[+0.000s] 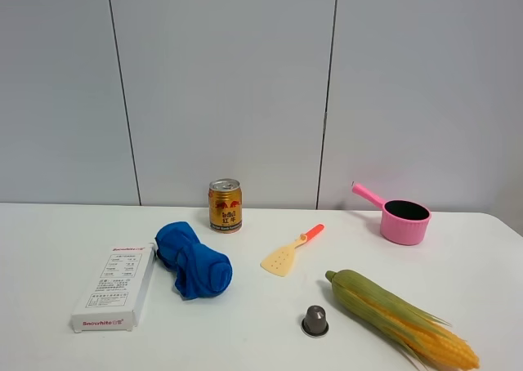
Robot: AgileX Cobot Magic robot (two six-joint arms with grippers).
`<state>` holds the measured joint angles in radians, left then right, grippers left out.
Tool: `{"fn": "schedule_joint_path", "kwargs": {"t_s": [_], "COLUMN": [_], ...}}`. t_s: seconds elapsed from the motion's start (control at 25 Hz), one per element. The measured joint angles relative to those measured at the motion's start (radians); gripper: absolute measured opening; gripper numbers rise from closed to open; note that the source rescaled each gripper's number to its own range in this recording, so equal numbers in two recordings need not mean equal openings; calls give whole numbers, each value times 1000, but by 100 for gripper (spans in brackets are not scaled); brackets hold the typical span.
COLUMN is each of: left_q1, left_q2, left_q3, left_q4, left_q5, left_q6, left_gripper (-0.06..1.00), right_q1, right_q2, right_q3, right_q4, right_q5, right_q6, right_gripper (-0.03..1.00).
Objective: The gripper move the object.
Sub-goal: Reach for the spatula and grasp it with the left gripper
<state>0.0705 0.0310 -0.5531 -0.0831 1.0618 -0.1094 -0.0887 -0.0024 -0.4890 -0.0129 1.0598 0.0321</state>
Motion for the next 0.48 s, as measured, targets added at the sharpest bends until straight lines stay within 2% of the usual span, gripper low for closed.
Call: {"fn": "schedule_joint_path", "kwargs": {"t_s": [0.28,0.4,0.48], "left_q1": [0,0,0], "left_q2": [162,321,418], "left_q3": [-42,-69,-95], "left_q4": [-47,-120,-140], "left_q5": [-35,-108,-147], "left_q6": [-15,22,57], "left_gripper": [100,100,100], "right_q1": [0,0,0], "right_q2": [0,0,0], "right_q3": [0,0,0], "right_q4": [0,0,0], "right_q5": [0,0,0], "right_q6": [0,0,0], "right_gripper": [100,100,100]}}
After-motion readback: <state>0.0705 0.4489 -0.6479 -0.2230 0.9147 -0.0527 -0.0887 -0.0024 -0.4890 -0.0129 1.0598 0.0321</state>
